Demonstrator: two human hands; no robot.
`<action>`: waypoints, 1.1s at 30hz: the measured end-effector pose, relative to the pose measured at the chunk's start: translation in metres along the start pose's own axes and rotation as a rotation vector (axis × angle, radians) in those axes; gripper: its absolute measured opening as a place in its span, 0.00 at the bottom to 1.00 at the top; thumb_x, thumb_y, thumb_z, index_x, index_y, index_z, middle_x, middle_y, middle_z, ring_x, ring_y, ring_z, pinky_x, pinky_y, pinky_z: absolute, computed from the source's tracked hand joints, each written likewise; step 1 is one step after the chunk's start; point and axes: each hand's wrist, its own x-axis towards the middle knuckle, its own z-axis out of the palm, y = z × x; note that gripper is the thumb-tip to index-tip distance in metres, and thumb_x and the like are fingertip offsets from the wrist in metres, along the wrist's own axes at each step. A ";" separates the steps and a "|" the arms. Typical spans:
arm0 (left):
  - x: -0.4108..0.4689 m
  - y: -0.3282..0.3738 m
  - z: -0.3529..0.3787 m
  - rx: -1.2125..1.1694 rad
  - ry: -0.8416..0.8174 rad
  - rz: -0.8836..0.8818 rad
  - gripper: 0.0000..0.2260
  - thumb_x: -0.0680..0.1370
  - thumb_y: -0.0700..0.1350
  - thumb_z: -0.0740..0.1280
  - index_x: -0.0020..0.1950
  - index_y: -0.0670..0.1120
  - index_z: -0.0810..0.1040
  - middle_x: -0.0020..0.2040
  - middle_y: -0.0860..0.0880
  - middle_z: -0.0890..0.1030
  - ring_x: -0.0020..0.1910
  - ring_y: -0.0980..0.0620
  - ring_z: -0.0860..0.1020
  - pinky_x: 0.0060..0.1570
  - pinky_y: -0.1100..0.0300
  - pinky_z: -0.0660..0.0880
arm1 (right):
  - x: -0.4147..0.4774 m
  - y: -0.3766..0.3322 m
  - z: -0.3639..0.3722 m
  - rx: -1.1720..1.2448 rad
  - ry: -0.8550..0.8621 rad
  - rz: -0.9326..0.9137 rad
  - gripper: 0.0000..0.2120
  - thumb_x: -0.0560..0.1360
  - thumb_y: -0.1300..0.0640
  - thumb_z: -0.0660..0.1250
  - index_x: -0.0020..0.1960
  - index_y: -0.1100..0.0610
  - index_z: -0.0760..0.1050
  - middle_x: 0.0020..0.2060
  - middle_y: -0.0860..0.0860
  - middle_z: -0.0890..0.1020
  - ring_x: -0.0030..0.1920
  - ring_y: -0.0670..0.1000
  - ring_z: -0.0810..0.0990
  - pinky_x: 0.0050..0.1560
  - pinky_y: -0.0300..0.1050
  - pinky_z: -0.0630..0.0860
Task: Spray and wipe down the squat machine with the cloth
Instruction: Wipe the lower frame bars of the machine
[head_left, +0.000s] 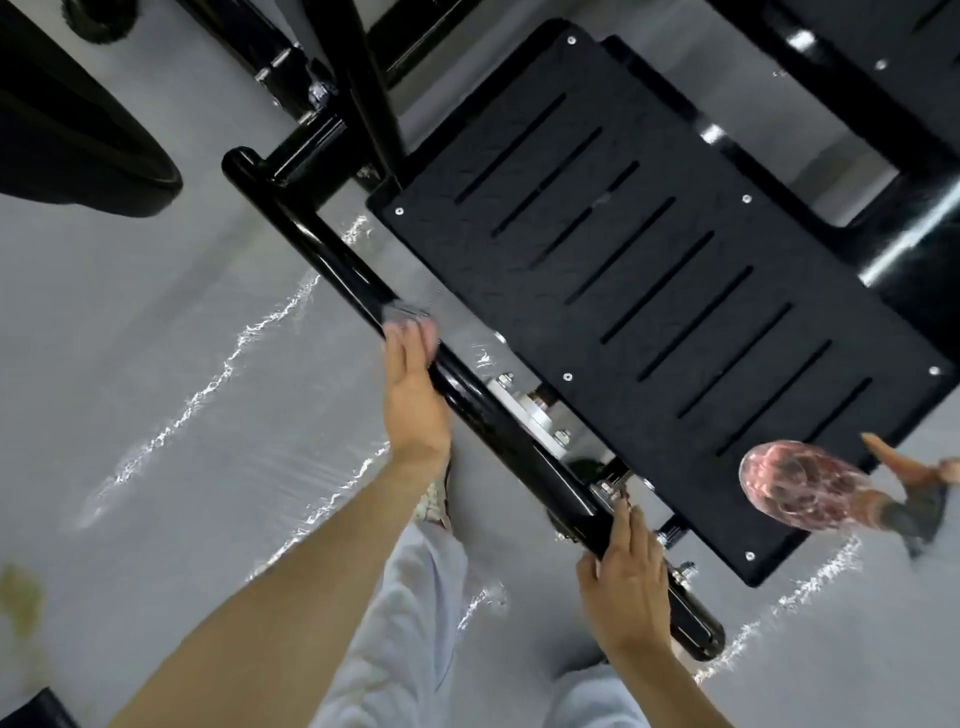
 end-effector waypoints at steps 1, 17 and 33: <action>-0.016 0.001 0.009 0.037 -0.025 0.132 0.30 0.73 0.30 0.48 0.73 0.47 0.65 0.71 0.51 0.64 0.58 0.56 0.60 0.71 0.68 0.45 | -0.001 0.005 0.000 0.013 -0.005 0.005 0.34 0.80 0.51 0.56 0.78 0.59 0.43 0.77 0.55 0.51 0.76 0.56 0.53 0.75 0.49 0.52; -0.076 0.058 0.062 0.908 -0.620 1.039 0.16 0.79 0.45 0.51 0.54 0.49 0.78 0.52 0.51 0.77 0.56 0.47 0.73 0.50 0.50 0.61 | -0.015 0.075 0.001 0.069 0.111 0.045 0.26 0.75 0.62 0.62 0.72 0.58 0.66 0.75 0.58 0.58 0.73 0.58 0.61 0.71 0.53 0.62; -0.129 0.110 0.120 0.986 -0.949 0.646 0.12 0.76 0.38 0.66 0.56 0.50 0.81 0.53 0.50 0.79 0.60 0.46 0.72 0.58 0.48 0.68 | -0.018 0.129 0.008 0.654 -0.048 0.322 0.24 0.71 0.69 0.55 0.64 0.57 0.74 0.54 0.51 0.71 0.51 0.62 0.78 0.55 0.56 0.76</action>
